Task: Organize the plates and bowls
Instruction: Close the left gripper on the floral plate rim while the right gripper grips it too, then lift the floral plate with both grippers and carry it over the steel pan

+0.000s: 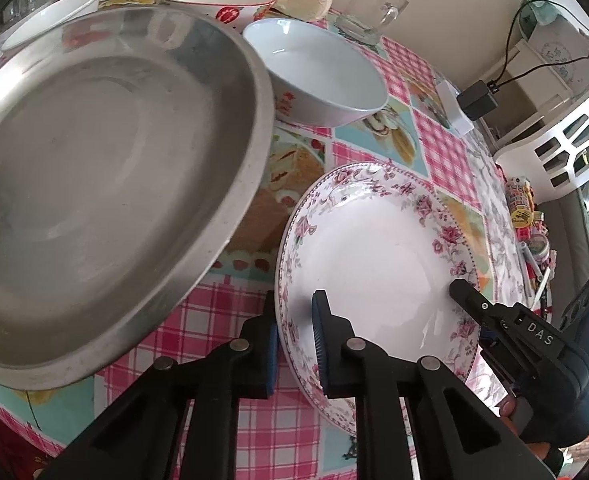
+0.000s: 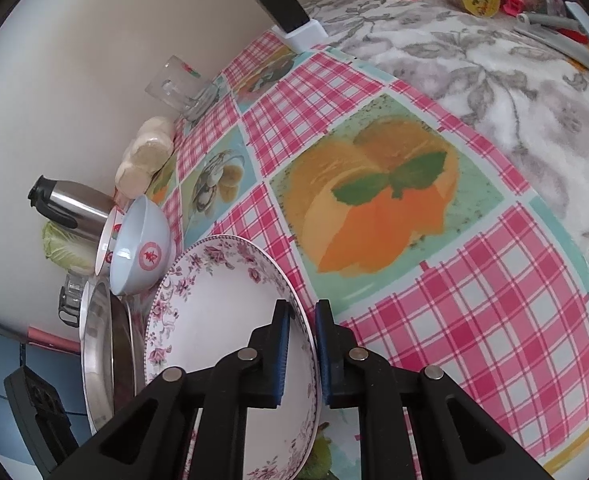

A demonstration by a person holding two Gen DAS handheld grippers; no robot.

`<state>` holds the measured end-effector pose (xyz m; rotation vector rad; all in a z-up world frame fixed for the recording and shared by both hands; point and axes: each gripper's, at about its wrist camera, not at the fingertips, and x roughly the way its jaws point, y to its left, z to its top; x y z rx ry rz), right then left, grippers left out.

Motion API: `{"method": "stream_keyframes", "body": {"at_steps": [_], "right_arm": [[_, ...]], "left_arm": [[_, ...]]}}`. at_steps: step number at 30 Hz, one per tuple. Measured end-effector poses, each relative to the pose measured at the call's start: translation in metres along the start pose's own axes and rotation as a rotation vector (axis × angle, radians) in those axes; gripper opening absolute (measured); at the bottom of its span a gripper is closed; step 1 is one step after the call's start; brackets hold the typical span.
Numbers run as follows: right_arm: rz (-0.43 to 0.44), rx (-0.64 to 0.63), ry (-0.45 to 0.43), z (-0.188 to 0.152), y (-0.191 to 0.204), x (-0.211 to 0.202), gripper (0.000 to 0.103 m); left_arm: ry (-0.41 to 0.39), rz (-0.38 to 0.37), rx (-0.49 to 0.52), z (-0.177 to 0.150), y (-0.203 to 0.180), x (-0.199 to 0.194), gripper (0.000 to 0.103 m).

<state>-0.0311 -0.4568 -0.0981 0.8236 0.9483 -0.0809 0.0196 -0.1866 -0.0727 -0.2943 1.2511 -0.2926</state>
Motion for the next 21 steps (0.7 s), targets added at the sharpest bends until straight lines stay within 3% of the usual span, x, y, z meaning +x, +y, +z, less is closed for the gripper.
{"method": "stream_keyframes", "body": {"at_steps": [16, 21], "right_arm": [[-0.012, -0.122, -0.046, 0.0, 0.022, -0.023, 0.012], [0.01, -0.135, -0.096, 0.001, 0.03, -0.037, 0.012]], "left_arm": [[-0.063, -0.065, -0.011, 0.012, -0.001, -0.03, 0.016], [-0.102, -0.099, 0.006, 0.017, -0.003, -0.047, 0.016]]}}
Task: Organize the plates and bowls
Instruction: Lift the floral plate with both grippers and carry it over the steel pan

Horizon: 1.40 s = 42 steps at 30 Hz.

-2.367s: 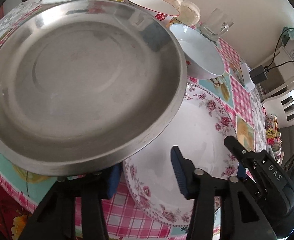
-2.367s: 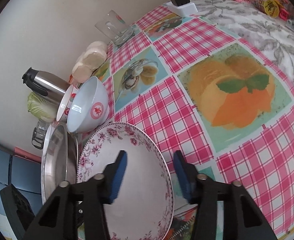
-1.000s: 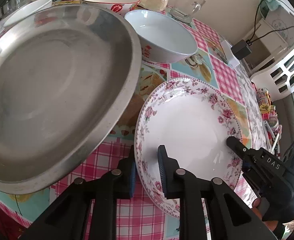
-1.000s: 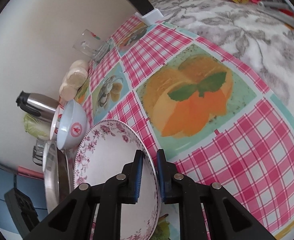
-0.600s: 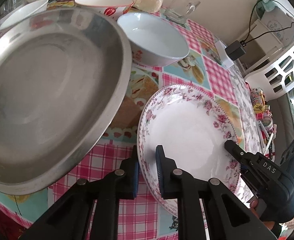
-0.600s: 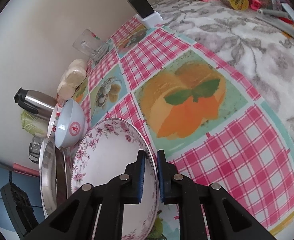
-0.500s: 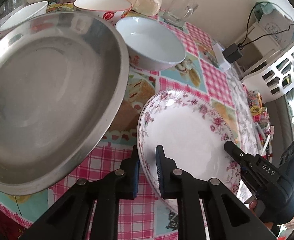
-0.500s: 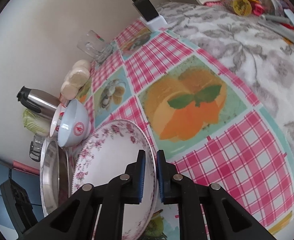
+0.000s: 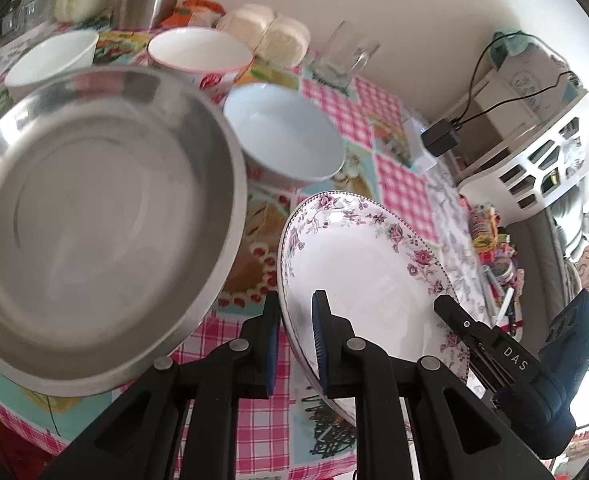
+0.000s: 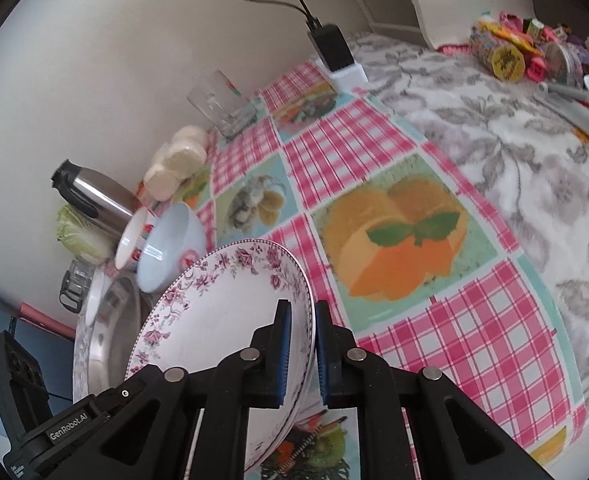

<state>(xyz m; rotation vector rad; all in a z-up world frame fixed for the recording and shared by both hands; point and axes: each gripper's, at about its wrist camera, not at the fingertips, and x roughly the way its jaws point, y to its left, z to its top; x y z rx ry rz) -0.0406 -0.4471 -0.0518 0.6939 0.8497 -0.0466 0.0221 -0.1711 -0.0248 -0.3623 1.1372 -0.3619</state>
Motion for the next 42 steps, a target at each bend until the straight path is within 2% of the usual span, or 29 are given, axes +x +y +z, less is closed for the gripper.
{"method": "stream_keyframes", "body": {"at_steps": [6, 14, 27, 42], "right_arm": [[0.051, -0.005, -0.055, 0.003, 0.017, -0.015, 0.012], [0.073, -0.05, -0.089, -0.002, 0.054, -0.021, 0.012], [0.097, -0.123, -0.046, -0.017, 0.116, 0.001, 0.012], [0.14, -0.193, 0.009, -0.038, 0.183, 0.031, 0.012]], "left_arm": [[-0.06, -0.006, 0.01, 0.01, 0.005, -0.019, 0.016], [-0.102, -0.015, -0.036, 0.026, 0.029, -0.038, 0.016], [-0.16, -0.031, -0.141, 0.054, 0.088, -0.076, 0.016], [-0.206, -0.035, -0.254, 0.069, 0.155, -0.108, 0.016]]}}
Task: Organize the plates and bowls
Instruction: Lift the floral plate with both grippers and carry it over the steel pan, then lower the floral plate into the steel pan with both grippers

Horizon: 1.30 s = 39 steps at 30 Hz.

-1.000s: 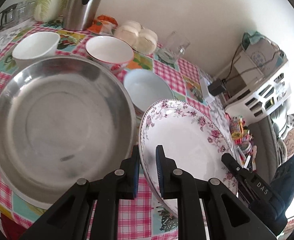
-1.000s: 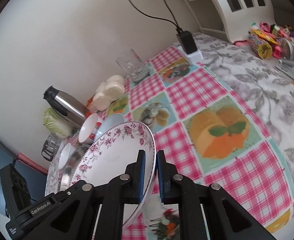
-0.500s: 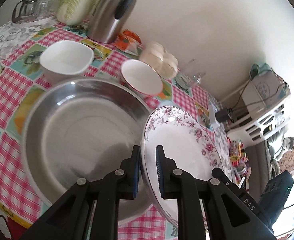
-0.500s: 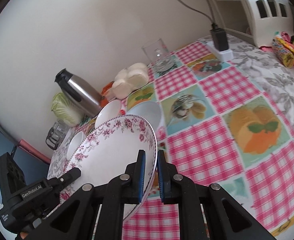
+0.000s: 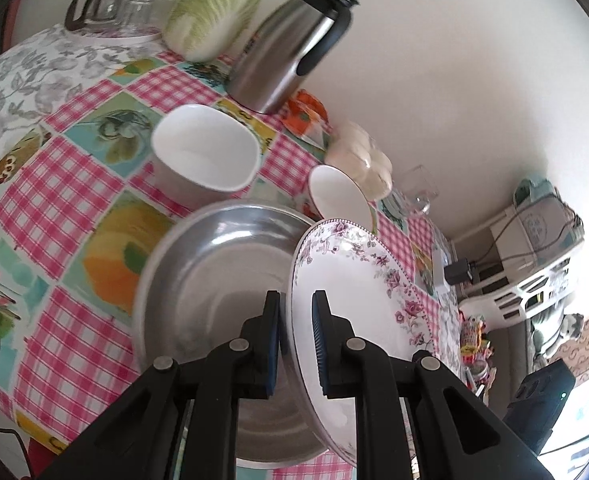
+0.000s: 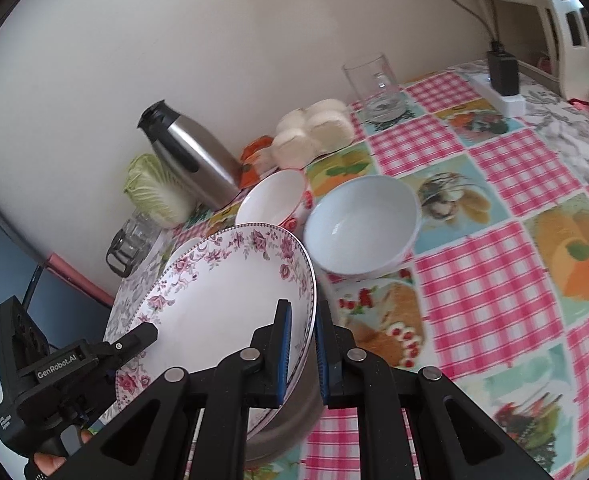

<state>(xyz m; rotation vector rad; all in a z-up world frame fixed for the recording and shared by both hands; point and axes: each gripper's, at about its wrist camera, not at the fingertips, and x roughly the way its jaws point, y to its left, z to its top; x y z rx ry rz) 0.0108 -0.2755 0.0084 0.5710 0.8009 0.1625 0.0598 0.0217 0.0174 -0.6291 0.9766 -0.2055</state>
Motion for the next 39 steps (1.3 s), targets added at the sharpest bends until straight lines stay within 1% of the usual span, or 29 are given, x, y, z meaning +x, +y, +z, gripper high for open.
{"method": "stream_keyframes", "body": {"at_steps": [7, 14, 19, 25, 39], "right_arm": [[0.005, -0.017, 0.038, -0.007, 0.016, 0.019, 0.012], [0.002, -0.018, 0.069, -0.012, 0.022, 0.035, 0.012], [-0.014, -0.01, 0.101, -0.016, 0.019, 0.046, 0.012], [-0.031, 0.001, 0.115, -0.017, 0.013, 0.054, 0.012], [-0.051, -0.003, 0.132, -0.015, 0.012, 0.064, 0.012]], "left_arm": [[-0.002, 0.011, -0.024, 0.01, 0.019, -0.004, 0.016], [0.038, 0.04, -0.054, 0.012, 0.035, 0.006, 0.016], [0.068, 0.064, -0.051, 0.011, 0.039, 0.017, 0.016], [0.094, 0.095, -0.044, 0.008, 0.04, 0.028, 0.016], [0.106, 0.145, -0.022, 0.006, 0.04, 0.042, 0.016]]}}
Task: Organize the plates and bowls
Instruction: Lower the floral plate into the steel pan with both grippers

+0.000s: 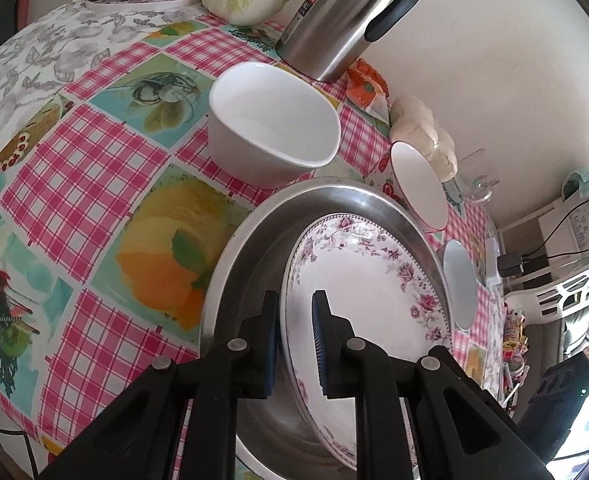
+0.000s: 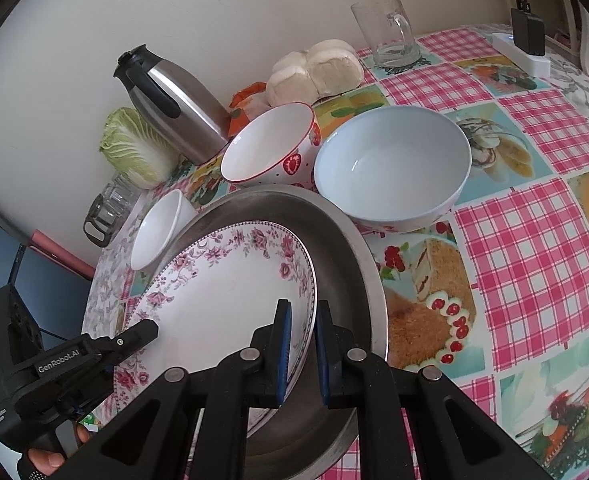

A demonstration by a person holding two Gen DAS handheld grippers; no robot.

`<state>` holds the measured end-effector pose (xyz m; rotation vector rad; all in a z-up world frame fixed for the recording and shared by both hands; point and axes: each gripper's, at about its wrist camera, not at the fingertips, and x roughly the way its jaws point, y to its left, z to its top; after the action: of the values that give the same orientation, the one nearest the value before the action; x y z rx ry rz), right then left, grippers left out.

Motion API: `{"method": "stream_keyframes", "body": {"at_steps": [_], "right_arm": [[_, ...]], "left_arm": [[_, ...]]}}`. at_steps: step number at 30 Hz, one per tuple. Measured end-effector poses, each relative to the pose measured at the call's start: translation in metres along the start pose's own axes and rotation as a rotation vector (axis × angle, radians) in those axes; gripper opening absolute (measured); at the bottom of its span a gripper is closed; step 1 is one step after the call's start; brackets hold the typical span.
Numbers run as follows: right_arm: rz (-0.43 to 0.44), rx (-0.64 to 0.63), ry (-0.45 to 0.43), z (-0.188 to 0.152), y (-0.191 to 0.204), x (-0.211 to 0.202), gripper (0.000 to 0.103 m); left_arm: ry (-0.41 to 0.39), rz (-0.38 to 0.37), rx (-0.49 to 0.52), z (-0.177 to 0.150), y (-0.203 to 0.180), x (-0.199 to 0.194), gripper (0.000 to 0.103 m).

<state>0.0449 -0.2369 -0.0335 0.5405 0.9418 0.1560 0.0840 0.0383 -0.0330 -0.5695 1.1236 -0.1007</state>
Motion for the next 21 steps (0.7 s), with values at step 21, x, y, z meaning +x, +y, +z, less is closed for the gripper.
{"method": "stream_keyframes", "body": {"at_steps": [21], "right_arm": [[-0.085, -0.075, 0.019, -0.002, 0.005, 0.009, 0.012]], "left_arm": [[0.043, 0.058, 0.018, -0.002, -0.005, 0.018, 0.016]]}}
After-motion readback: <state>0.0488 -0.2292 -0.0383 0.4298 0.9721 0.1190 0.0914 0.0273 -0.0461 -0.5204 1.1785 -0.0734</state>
